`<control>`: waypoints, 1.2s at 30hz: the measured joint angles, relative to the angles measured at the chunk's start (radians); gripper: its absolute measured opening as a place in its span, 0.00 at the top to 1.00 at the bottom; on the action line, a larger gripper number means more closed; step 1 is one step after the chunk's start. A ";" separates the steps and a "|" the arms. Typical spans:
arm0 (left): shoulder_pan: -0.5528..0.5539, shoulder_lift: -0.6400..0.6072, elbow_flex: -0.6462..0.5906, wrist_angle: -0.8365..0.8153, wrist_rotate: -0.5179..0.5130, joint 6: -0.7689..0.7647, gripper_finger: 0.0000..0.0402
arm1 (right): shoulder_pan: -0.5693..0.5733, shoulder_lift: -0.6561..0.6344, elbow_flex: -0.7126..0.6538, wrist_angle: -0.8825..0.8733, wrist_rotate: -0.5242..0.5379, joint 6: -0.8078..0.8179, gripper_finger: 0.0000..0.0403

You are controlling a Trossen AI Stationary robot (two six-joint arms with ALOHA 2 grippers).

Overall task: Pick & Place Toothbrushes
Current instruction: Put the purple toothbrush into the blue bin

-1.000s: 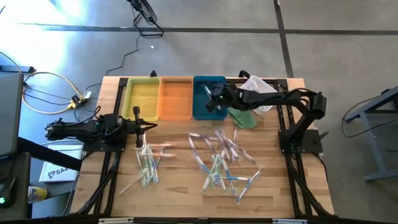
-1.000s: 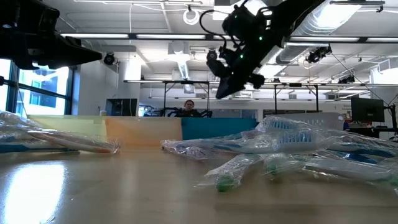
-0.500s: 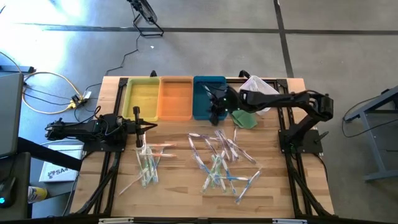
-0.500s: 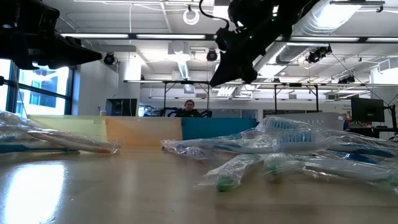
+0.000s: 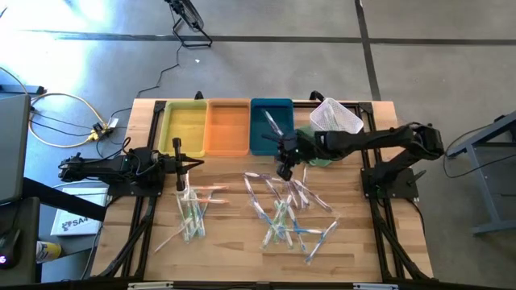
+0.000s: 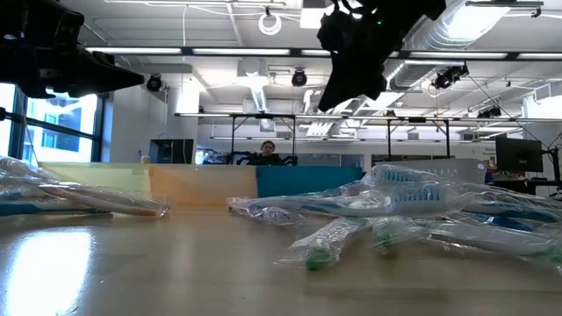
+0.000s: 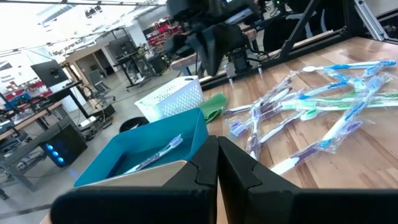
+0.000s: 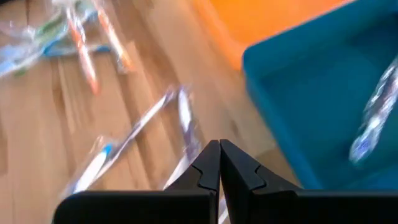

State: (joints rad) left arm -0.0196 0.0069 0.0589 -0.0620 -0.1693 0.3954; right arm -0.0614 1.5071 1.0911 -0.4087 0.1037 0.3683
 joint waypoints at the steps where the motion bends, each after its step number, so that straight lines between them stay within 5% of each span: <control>1: 0.000 0.000 0.000 0.000 0.000 0.000 1.00 | 0.011 0.000 0.000 -0.013 -0.001 0.011 0.99; 16: 0.000 0.000 0.000 0.000 0.000 0.000 1.00 | 0.144 0.001 0.000 -0.059 0.081 0.066 0.99; 36: 0.000 0.000 0.000 0.000 0.000 0.000 1.00 | 0.144 0.006 0.000 -0.035 0.097 -0.077 0.96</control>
State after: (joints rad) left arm -0.0199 0.0071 0.0589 -0.0620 -0.1692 0.3954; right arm 0.0831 1.5127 1.0908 -0.4436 0.2005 0.2911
